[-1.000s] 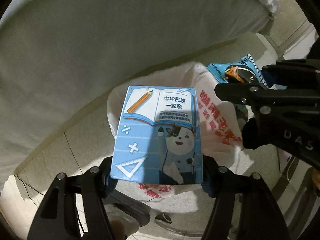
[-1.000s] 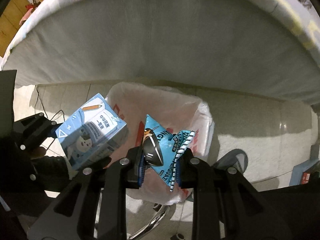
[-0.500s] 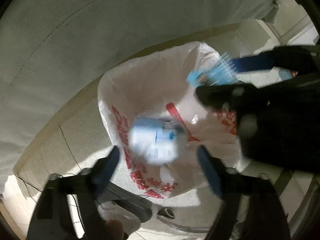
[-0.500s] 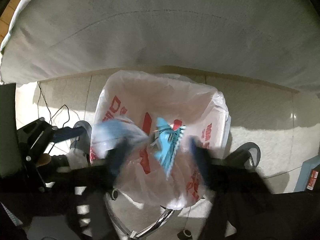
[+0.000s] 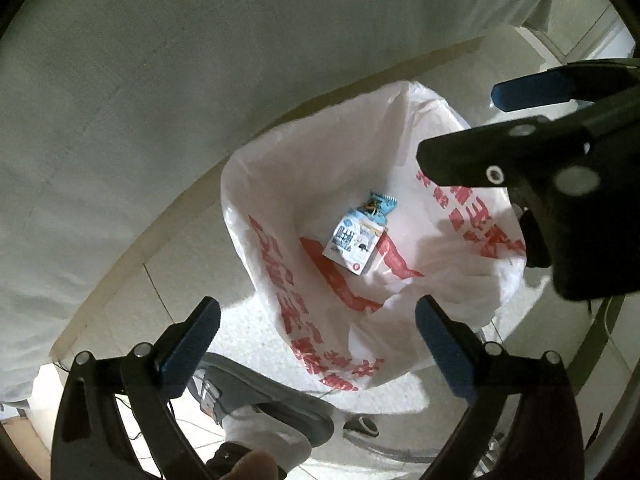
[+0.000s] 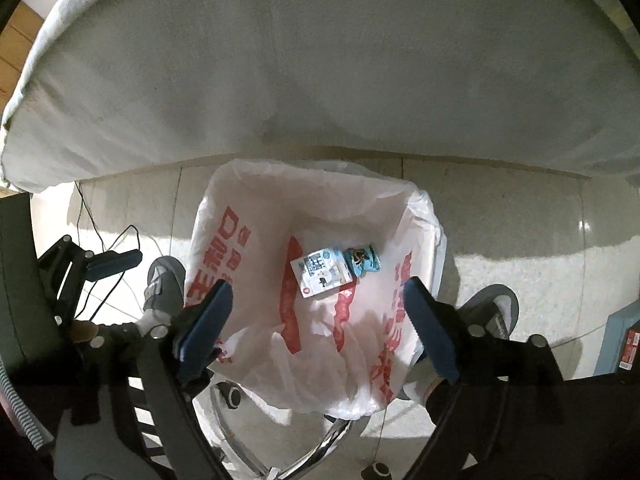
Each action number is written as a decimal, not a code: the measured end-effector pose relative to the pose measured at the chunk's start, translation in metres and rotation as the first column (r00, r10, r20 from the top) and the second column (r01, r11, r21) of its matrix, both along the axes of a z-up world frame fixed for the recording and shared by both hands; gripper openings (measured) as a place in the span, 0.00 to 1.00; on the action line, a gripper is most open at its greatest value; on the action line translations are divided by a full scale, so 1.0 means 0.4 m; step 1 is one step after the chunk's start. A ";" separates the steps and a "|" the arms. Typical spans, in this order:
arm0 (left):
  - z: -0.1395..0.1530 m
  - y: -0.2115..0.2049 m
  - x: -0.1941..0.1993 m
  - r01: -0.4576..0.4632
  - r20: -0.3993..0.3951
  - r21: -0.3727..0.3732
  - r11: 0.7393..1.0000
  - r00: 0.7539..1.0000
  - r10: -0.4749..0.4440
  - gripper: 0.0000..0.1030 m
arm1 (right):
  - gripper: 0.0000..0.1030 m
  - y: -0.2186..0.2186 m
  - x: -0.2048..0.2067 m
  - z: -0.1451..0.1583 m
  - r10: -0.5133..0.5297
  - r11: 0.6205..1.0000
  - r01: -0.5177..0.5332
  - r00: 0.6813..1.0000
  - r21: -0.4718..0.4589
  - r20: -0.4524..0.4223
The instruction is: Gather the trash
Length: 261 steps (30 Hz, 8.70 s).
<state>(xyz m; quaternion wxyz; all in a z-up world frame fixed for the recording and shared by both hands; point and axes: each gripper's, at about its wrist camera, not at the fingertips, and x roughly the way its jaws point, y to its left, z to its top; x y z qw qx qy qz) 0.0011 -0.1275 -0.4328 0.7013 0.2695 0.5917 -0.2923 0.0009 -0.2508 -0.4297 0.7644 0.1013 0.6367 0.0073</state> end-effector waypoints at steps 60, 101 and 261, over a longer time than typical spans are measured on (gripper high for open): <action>0.608 0.322 0.328 -0.377 0.248 -0.531 0.759 0.787 0.565 0.92 | 0.89 -0.110 0.039 0.676 -0.088 0.982 0.163 0.836 -0.092 0.542; 0.466 0.235 0.721 -0.637 0.143 -0.281 0.718 0.712 0.687 0.92 | 0.90 -0.300 0.625 0.468 -0.027 0.981 0.092 0.937 -0.171 0.349; 0.128 0.014 0.012 -0.075 -0.046 -0.201 0.977 0.997 0.067 0.23 | 0.36 -0.005 -0.064 0.139 -0.011 0.990 0.028 0.992 -0.137 0.125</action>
